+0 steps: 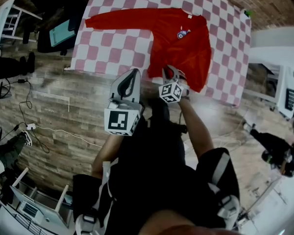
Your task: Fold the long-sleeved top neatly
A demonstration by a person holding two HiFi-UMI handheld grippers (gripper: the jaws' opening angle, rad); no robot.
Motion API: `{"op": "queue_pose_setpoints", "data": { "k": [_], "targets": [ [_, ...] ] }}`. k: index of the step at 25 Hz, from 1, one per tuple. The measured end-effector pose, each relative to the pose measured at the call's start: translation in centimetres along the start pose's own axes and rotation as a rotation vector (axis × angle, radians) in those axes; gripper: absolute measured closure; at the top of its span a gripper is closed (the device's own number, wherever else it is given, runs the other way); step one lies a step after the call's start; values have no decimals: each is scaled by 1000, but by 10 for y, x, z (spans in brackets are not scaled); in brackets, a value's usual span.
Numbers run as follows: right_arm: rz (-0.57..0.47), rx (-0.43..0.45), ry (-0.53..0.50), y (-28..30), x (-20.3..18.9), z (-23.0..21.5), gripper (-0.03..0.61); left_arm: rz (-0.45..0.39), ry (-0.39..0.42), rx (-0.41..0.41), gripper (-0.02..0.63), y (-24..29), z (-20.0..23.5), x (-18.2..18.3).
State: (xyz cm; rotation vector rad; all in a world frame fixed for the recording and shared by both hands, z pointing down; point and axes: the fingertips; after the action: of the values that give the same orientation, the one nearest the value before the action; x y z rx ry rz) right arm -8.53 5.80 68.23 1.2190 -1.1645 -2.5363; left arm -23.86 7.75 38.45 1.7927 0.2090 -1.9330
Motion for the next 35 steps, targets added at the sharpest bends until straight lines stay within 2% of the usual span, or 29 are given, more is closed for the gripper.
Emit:
{"op": "queue_pose_setpoints", "data": {
  "k": [8,14,23,28,31,35],
  "targets": [
    [37,14,26,7,-12,19,516,13,-3,-29,607,-11,9,-10],
    [48,66,63,2,-10,39,514,16,-5,-51,607,-15,11,-14],
    [31,150,249,-24,9,48,515,1,-12,-69,607,-19,9,-9],
    [-27,146,437,-32,25,30,518,-1,-8,-76,607,-20,7,-8],
    [14,160,500,-18,22,26,517,-3,-7,-71,607,-19,9,-9],
    [103,221,502,-2,10,36,518,13,-13,-60,607,-14,7,-5]
  ]
}}
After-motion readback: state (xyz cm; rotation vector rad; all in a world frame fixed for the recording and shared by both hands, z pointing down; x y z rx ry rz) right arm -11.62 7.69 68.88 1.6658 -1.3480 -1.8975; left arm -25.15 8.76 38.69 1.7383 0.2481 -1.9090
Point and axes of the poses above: the fingertips, and each gripper's own axes: y forward along the fingers, z to its left, x out of its top, and after that the axes turned 7 degrees about y, right-handed
